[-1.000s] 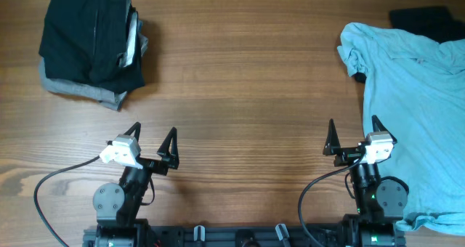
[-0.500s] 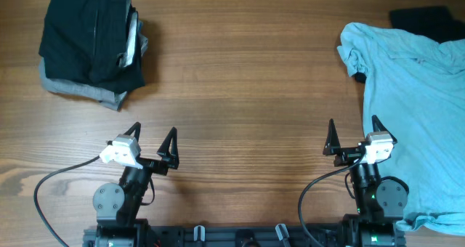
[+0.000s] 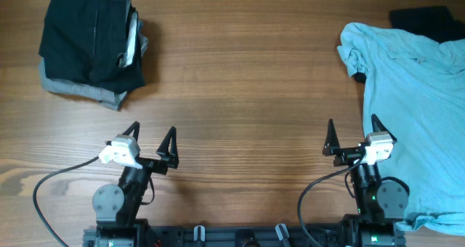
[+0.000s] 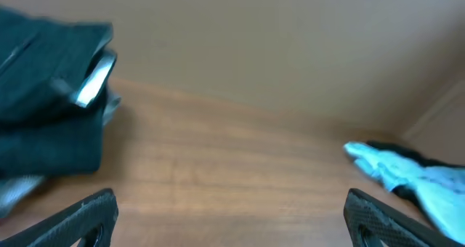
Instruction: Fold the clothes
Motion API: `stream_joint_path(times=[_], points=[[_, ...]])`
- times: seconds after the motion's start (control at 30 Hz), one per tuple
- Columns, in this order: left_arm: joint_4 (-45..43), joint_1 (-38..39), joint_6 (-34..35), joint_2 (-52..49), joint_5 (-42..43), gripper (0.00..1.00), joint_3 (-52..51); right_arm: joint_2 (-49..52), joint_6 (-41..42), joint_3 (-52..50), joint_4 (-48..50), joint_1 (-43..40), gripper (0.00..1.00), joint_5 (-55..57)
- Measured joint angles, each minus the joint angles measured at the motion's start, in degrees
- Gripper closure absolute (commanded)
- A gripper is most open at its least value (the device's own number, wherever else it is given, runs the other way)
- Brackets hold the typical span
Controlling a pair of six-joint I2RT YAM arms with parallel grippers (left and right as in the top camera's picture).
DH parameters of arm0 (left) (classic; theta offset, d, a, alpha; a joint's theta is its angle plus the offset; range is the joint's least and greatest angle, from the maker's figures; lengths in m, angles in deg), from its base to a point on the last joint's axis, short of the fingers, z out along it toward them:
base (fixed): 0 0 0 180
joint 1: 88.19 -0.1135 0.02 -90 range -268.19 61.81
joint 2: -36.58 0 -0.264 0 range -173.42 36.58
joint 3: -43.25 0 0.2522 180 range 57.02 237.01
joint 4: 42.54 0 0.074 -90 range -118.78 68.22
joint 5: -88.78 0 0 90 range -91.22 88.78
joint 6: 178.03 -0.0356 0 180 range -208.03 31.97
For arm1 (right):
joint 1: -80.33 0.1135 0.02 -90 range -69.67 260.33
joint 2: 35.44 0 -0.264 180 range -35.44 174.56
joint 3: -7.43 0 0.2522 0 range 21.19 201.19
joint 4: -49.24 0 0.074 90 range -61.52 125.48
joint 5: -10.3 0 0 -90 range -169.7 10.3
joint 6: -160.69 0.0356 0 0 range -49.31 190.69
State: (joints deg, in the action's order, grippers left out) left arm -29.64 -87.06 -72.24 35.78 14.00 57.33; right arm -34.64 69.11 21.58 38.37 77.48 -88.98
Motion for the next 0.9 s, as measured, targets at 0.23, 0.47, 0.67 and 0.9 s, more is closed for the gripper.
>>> stream_joint_path(times=[0.23,0.47,0.67,0.9], points=[[-3.6,0.0,0.9,0.0,0.7,0.0,3.3,0.2,0.0,4.7,0.3,0.0,0.0,-4.1],[13.2,0.0,0.9,-7.2,-6.6,0.0,19.8,9.5,1.8,20.2,-10.1,0.0,0.0,-4.9],[29.3,0.0,0.9,-31.3,-8.7,0.0,42.8,33.5,3.0,42.6,-32.7,0.0,0.0,-6.6],[55.1,0.0,0.8,-62.9,-8.7,0.0,77.3,67.0,6.5,75.4,-56.4,-0.2,0.0,-11.5]])
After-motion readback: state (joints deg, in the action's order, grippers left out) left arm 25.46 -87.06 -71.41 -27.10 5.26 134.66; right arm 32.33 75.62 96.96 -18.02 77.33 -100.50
